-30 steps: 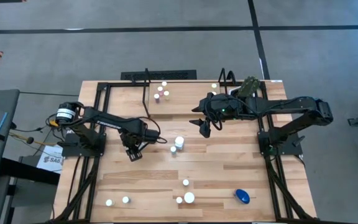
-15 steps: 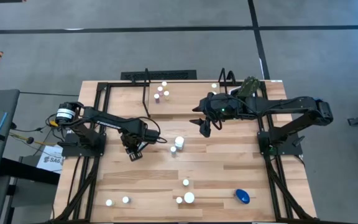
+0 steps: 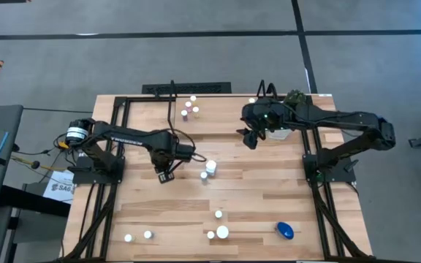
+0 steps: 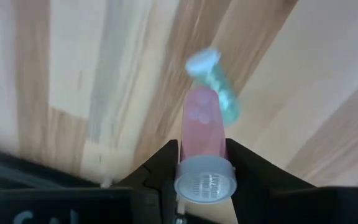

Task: Pick and place medicine bottles onto shelf by color
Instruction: Put the pink pill bottle on the shelf

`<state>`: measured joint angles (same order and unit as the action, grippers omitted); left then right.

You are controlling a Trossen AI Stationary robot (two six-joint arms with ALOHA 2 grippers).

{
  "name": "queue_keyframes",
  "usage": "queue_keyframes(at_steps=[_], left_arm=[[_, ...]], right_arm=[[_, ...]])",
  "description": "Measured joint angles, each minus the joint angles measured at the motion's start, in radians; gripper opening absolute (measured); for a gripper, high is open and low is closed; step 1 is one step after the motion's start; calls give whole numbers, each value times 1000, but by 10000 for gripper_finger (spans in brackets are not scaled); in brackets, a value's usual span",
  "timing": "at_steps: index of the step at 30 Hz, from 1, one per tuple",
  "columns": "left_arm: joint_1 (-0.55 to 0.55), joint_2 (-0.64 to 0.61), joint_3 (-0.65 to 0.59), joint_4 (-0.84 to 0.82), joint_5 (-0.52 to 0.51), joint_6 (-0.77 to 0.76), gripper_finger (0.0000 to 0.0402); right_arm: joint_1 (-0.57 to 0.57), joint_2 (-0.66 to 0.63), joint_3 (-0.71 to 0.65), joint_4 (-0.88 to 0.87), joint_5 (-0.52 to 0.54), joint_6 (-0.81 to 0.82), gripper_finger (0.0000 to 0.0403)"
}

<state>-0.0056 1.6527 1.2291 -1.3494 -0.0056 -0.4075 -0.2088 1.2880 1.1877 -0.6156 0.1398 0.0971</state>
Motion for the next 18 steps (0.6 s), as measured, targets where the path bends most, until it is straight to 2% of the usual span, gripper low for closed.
queue_keyframes(at_steps=[5, 10, 18], left_arm=[[42, 0, 110, -4, -2, 56, 100], [86, 20, 191, 22, -26, 114, 100], [115, 245, 438, -80, -120, 292, 100]], right_arm=[[-31, 10, -1, -75, -2, 20, 270], [-35, 1, -1, -65, -3, 37, 270], [-36, -25, 0, -43, -3, 6, 270]])
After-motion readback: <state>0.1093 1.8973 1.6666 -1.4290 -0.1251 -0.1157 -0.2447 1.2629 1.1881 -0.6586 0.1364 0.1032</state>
